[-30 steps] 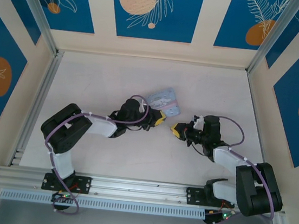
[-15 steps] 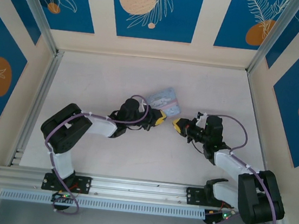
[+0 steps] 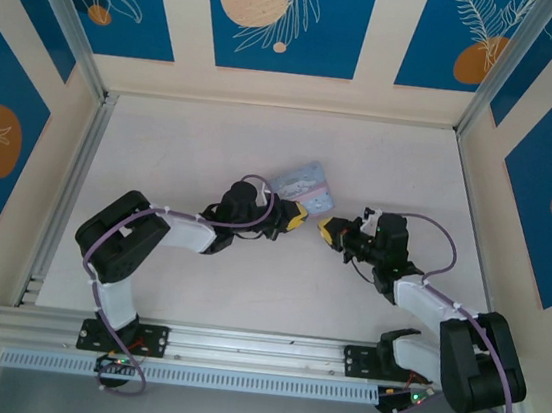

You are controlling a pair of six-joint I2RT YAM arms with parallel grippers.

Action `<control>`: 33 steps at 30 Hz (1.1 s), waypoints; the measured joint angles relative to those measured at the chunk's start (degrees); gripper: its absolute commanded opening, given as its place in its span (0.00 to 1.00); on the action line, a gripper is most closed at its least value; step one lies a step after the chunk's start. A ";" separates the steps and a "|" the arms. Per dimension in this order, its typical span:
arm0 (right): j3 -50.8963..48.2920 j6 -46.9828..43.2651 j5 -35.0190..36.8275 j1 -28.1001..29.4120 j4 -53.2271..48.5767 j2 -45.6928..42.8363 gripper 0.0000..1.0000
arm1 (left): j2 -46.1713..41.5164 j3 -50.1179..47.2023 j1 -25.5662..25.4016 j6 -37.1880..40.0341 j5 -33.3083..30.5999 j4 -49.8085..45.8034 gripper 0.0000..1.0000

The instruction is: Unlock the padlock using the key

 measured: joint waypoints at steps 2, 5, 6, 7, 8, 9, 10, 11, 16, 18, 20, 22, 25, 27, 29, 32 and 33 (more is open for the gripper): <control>0.13 0.00 0.15 0.28 0.00 0.59 0.00 | 0.00 -0.20 0.00 0.00 0.02 0.24 0.00; 0.74 0.00 0.24 0.68 0.02 1.46 0.00 | 0.00 -0.35 0.00 0.00 0.02 0.39 0.00; 0.94 0.00 0.33 0.79 0.07 1.70 0.00 | 0.00 -0.37 0.00 0.00 0.02 0.39 0.00; 1.14 0.00 0.33 0.92 0.09 1.92 0.00 | 0.00 -0.37 0.00 0.00 0.02 0.39 0.00; 1.38 0.02 0.35 1.07 0.07 2.14 0.00 | 0.00 -0.39 0.00 0.00 0.02 0.42 0.00; 1.51 0.02 0.35 1.16 0.11 2.40 0.00 | 0.00 -0.42 0.00 0.00 0.02 0.42 0.00; 1.68 0.04 0.37 1.27 0.09 2.58 0.00 | 0.00 -0.42 0.00 0.00 0.02 0.42 0.00; 1.84 0.02 0.37 1.44 0.13 2.89 0.00 | 0.00 -0.44 0.00 0.00 0.02 0.42 0.00; 2.34 0.17 0.37 1.92 0.33 4.26 0.00 | 0.00 -0.50 0.00 0.00 0.02 0.50 0.00; 2.47 0.20 0.39 2.14 0.42 4.72 0.00 | 0.00 -0.50 0.00 0.00 0.02 0.52 0.00; 2.47 0.20 0.48 2.25 0.46 4.76 0.00 | 0.00 -0.50 0.00 0.00 0.02 0.52 0.00; 2.51 0.22 0.52 2.27 0.48 4.74 0.00 | 0.00 -0.50 0.00 0.00 0.02 0.55 0.00; 2.51 0.22 0.52 2.27 0.48 4.72 0.00 | 0.00 -0.50 0.00 0.00 0.02 0.55 0.00; 2.51 0.20 0.52 2.27 0.44 4.61 0.00 | 0.00 -0.50 0.00 0.00 0.02 0.55 0.00; 2.51 0.20 0.57 2.27 0.37 4.35 0.00 | 0.00 -0.52 0.00 0.00 0.02 0.57 0.00; 2.51 0.22 0.57 2.27 0.04 3.96 0.00 | 0.00 -0.52 0.00 0.00 0.00 0.68 0.00; 2.51 0.20 0.57 2.27 0.02 3.85 0.00 | 0.00 -0.55 0.00 0.00 0.00 0.70 0.00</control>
